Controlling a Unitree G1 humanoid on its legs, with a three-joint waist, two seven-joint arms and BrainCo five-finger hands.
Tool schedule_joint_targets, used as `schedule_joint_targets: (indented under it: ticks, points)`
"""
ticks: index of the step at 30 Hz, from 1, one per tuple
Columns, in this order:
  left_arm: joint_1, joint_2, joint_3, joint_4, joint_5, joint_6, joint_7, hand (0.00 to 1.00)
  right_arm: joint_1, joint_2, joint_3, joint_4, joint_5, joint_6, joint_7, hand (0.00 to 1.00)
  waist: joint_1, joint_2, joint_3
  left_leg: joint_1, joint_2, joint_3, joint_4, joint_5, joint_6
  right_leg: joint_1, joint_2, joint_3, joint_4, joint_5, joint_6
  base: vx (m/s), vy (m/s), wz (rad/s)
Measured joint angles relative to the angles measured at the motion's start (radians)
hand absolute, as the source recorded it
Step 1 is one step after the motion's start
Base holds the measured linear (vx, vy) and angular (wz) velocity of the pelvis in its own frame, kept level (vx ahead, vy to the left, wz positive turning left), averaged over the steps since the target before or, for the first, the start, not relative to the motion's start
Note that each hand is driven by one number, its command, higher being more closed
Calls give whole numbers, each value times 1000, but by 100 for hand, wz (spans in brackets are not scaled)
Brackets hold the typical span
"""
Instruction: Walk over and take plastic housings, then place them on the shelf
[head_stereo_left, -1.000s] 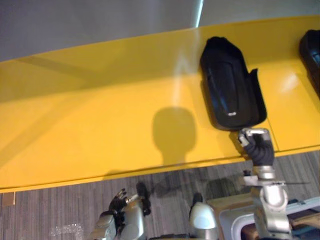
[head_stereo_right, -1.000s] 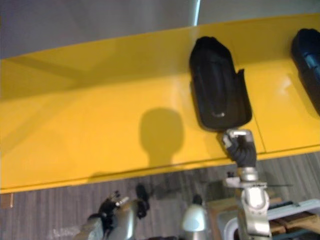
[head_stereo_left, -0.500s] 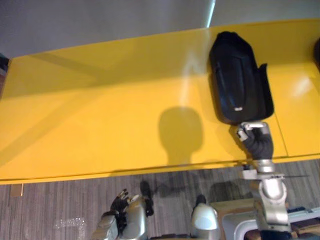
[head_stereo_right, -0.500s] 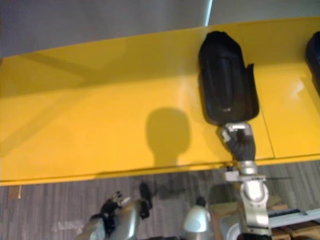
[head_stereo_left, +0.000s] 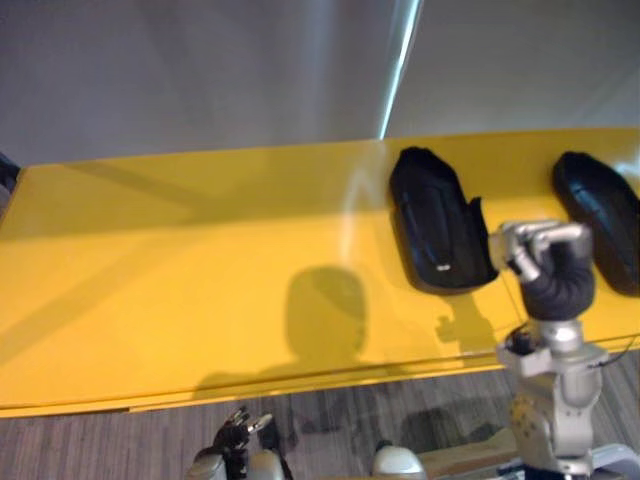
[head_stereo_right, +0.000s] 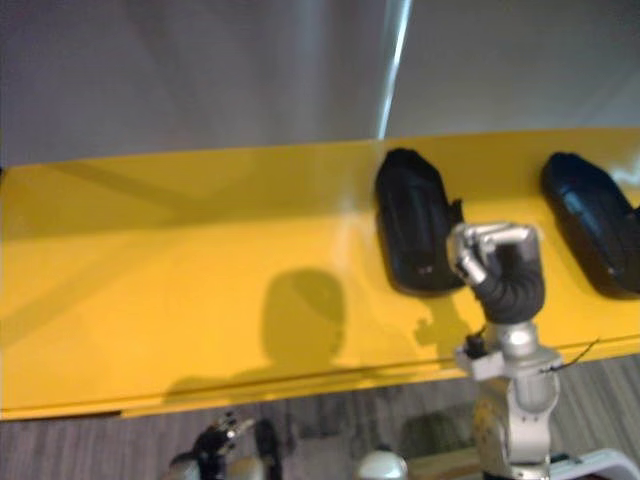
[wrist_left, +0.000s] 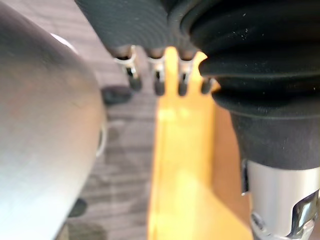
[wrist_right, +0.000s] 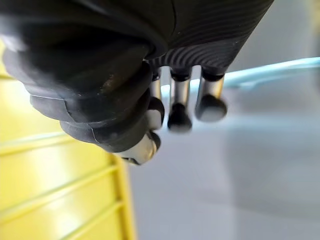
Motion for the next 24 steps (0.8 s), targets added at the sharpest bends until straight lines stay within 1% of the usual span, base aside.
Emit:
schedule_joint_targets:
  ticks: [1, 2, 3, 5, 6, 8, 9, 10, 11, 12, 13, 14, 15, 16, 17, 18, 19, 20, 21, 22, 23, 24]
  points:
    - [0, -2, 1, 12, -2, 7, 1, 0, -28, -1, -23, -2, -20, 0, -49, 0, 3, 0, -18, 2, 1, 0, 0, 0, 0, 3, -1, 0, 0, 10, 3, 15, 28, 4]
    - [-2, -3, 3, 21, -5, 14, 1, 0, -55, -5, -48, -3, -55, 2, -109, 0, 6, 1, -22, 10, 2, 0, 0, 1, 2, 11, 1, 0, 0, 19, -7, 6, 28, 4]
    - [-1, -3, 4, 25, -7, 17, 1, 0, -62, -9, -60, -3, -74, 4, -138, 0, 7, 2, -31, 9, 2, 0, 0, 1, 2, 10, 1, -1, -1, 21, -9, 0, 0, 0]
    - [3, -5, 7, 39, -9, 37, 4, 0, -89, -18, -107, 0, -121, 23, -249, 0, 9, 1, -46, 8, 2, 0, -1, 4, 5, 10, 2, 0, -1, 23, -8, -50, 22, 2]
    - [3, -5, 11, 48, -10, 39, 7, 0, -92, -20, -121, 2, -124, 32, -276, 0, 9, 1, -49, 7, 2, 0, -2, 6, 8, 9, 2, 0, -1, 23, -8, -75, 6, -1]
    - [10, -7, 44, 66, -39, 46, 15, 0, -88, -28, -183, 25, -137, 59, -363, 0, 7, 7, -57, 4, 4, 0, -9, 14, 11, 6, 4, 0, -1, 23, -9, -100, -3, -2]
    - [16, -9, 45, 70, -47, 47, 18, 0, -77, -35, -217, 58, -140, 66, -414, 0, 6, 13, -73, -7, 6, 0, -10, 18, 12, -5, 6, 1, -2, 22, -11, -85, -2, -3]
    - [17, -10, 45, 75, -48, 49, 18, 0, -71, -36, -231, 76, -139, 71, -437, 0, 6, 16, -81, -14, 7, 0, -10, 20, 12, -11, 8, 1, -4, 21, -12, -127, 7, -8]
    - [18, -9, 48, 85, -48, 49, 19, 0, -58, -36, -246, 125, -139, 80, -485, 0, 5, 15, -82, -10, 3, 5, -10, 27, 10, -7, 10, 0, -14, 19, -15, -130, -1, -16]
    - [19, -9, 67, 93, -48, 49, 22, 0, -36, -35, -251, 180, -143, 85, -527, 0, 5, 13, -89, -9, 2, 11, -11, 30, 9, -5, 11, 0, -26, 9, -29, -163, -8, -21]
    - [21, -9, 74, 97, -48, 49, 23, 0, -24, -34, -252, 209, -147, 86, -546, 0, 5, 12, -92, -10, 1, 14, -11, 32, 7, -5, 10, 0, -33, 2, -33, -167, -35, -27]
    - [24, -8, 85, 99, -48, 49, 31, 0, 1, -29, -254, 266, -147, 86, -582, 0, 5, 6, -95, -12, -2, 24, -11, 35, 0, -6, 6, 0, -46, -24, -25, -171, -56, -14]
    - [28, -13, 103, 102, -48, 50, 41, 0, 29, -21, -265, 323, -149, 91, -619, 0, -2, 15, -98, -14, 5, 20, -11, 40, 0, -7, 13, -4, -43, -30, -16, -171, -59, -5]
    - [37, -17, 111, 101, -49, 50, 43, 0, 47, -16, -275, 346, -149, 94, -640, 0, -8, 17, -99, -14, 9, 20, -11, 41, 0, -8, 16, -9, -41, -34, -17, -151, -45, 14]
    - [52, -24, 115, 99, -49, 48, 45, 0, 85, 1, -303, 388, -150, 93, -682, 0, -19, 26, -107, -11, 13, 21, -11, 41, 1, -4, 16, -19, -37, -42, -16, -101, -19, 12]
    - [56, -28, 118, 99, -48, 45, 47, 0, 123, 15, -340, 431, -150, 86, -732, 0, -20, 36, -114, -11, 14, 25, -11, 41, 1, -4, 17, -21, -36, -44, -14, -76, -7, 9]
    - [58, -30, 120, 98, -48, 43, 47, 0, 140, 22, -356, 459, -148, 81, -754, 0, -21, 38, -116, -12, 15, 26, -11, 41, 1, -6, 17, -21, -36, -45, -14, -39, 4, 4]
    - [62, -32, 130, 97, -48, 38, 49, 0, 167, 38, -384, 514, -146, 68, -792, 0, -22, 39, -116, -15, 15, 28, -11, 41, 1, -7, 17, -22, -36, -45, -14, -21, 13, 4]
    - [70, -34, 147, 90, -48, 35, 52, 0, 193, 76, -425, 568, -142, 45, -836, 0, -22, 36, -117, -20, 15, 30, -11, 42, 2, -9, 16, -23, -37, -45, -14, -10, 16, 5]
    - [73, -34, 152, 87, -48, 35, 53, 0, 199, 93, -440, 585, -135, 34, -845, 0, -24, 35, -117, -22, 14, 31, -11, 44, 5, -11, 16, -23, -39, -45, -14, 0, 0, 0]
    - [78, -32, 152, 85, -48, 36, 57, 0, 206, 119, -458, 623, -118, 12, -854, 0, -31, 31, -118, -25, 12, 33, -11, 45, 6, -13, 14, -22, -41, -44, -14, 42, 30, 0]
    - [79, -30, 152, 82, -47, 36, 58, 0, 210, 128, -461, 644, -117, 5, -855, 0, -34, 27, -116, -25, 11, 35, -11, 45, 6, -13, 13, -21, -41, -43, -13, 52, 32, 0]
